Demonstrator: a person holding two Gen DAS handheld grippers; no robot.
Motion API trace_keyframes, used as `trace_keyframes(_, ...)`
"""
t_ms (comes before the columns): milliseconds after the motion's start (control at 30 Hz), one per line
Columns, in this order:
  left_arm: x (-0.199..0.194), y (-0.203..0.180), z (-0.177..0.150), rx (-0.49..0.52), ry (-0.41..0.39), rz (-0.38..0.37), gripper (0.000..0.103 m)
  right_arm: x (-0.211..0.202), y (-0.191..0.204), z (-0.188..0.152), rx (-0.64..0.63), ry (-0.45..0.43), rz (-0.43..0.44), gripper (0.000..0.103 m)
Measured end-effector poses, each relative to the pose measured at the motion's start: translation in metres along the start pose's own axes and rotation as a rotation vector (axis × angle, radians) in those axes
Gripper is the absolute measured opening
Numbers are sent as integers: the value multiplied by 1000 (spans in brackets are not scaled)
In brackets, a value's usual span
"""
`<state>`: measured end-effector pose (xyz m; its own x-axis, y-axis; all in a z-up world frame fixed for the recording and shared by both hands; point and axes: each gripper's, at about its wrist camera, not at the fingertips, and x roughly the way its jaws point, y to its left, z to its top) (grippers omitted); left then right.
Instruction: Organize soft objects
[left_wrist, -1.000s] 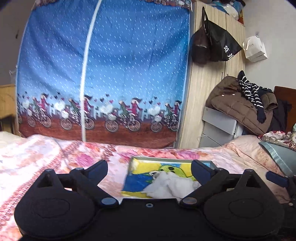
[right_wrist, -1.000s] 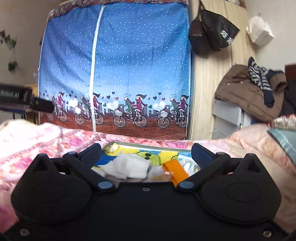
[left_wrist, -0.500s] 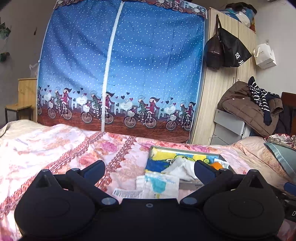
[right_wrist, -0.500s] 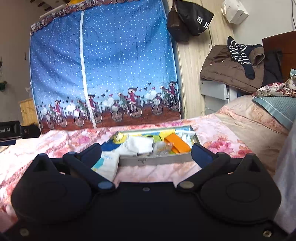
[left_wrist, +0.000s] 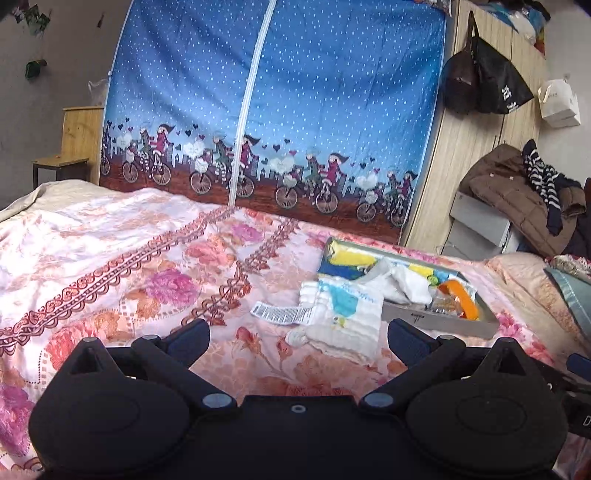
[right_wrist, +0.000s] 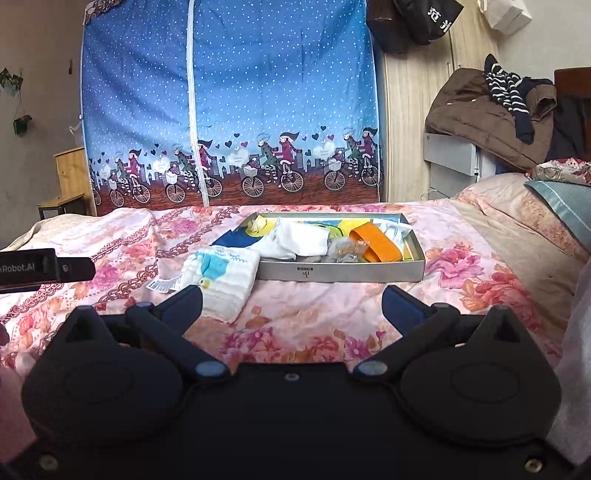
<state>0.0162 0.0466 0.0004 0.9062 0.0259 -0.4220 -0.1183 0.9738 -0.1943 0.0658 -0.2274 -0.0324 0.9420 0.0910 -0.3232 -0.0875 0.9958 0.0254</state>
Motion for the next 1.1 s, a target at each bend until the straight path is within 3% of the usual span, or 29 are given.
trace_keyframes(333, 11, -10, -5, 57, 40, -2, 102, 1, -5, -4, 56, 32, -9, 103)
trace_keyframes(1100, 19, -11, -7, 57, 74, 3, 102, 3, -1, -4, 29, 46, 5, 103)
